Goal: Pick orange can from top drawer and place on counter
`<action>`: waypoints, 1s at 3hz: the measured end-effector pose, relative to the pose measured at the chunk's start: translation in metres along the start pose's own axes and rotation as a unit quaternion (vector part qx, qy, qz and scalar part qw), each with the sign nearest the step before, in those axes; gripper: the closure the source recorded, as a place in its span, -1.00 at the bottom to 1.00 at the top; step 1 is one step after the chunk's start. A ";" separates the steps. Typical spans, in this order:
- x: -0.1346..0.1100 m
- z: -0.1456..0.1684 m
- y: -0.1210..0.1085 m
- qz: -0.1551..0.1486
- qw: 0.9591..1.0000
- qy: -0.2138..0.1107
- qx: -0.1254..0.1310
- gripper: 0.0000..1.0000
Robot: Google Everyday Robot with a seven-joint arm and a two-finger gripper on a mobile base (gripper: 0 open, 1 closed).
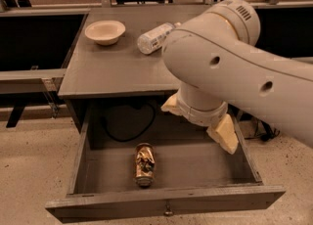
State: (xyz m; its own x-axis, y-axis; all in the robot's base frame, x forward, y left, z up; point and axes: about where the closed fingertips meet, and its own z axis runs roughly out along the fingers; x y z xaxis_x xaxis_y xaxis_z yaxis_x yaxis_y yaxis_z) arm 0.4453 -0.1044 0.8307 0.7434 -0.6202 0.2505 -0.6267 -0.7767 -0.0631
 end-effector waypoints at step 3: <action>-0.010 -0.002 -0.026 -0.140 0.988 0.016 0.058 -1.00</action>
Offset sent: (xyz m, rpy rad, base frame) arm -0.0021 0.0138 0.0074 0.0081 -0.0506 0.1514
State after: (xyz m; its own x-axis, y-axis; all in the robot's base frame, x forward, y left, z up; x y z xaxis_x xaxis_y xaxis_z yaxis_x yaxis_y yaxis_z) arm 0.4536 -0.0783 0.8319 0.8752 -0.3761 0.3042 -0.3645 -0.9262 -0.0966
